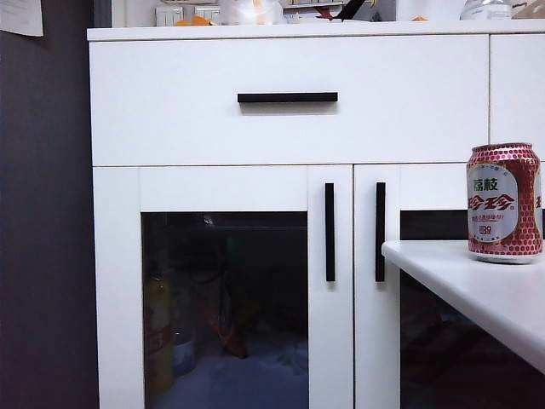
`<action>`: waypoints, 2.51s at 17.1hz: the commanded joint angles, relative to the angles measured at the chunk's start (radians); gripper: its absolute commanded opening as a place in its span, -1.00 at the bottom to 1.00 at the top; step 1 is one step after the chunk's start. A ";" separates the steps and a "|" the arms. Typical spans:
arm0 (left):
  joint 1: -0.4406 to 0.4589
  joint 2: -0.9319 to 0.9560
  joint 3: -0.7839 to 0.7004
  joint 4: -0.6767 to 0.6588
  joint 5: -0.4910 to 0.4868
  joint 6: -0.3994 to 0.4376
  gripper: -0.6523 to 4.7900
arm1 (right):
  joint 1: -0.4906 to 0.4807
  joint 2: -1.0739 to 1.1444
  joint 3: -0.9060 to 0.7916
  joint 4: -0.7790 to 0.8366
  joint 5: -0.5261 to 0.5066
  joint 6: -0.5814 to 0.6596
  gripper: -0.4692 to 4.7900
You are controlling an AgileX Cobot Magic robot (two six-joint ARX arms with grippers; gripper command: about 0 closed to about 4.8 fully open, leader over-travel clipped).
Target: Open the left door of the white cabinet, pick up a can of beverage from the table on the right, place it inside the cabinet, and finally close the cabinet door.
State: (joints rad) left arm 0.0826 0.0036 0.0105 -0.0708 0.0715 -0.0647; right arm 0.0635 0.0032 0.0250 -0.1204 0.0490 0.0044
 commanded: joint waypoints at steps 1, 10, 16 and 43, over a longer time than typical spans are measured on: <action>-0.002 0.000 0.055 0.050 0.027 -0.169 1.00 | 0.001 -0.001 0.153 -0.072 0.004 0.025 -0.58; -0.002 0.201 0.394 0.228 0.242 -0.310 1.00 | 0.001 0.321 0.674 0.053 -0.061 -0.058 0.79; -0.125 0.640 0.705 0.376 0.323 -0.307 1.00 | 0.004 0.739 1.107 -0.040 -0.236 0.002 0.90; -0.814 2.176 1.381 0.807 -0.290 -0.129 1.00 | -0.038 1.048 1.022 0.234 -0.359 0.069 1.00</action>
State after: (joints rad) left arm -0.7216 2.1689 1.3666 0.7399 -0.1570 -0.1982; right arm 0.0330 1.0554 1.0500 0.0914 -0.3107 0.0708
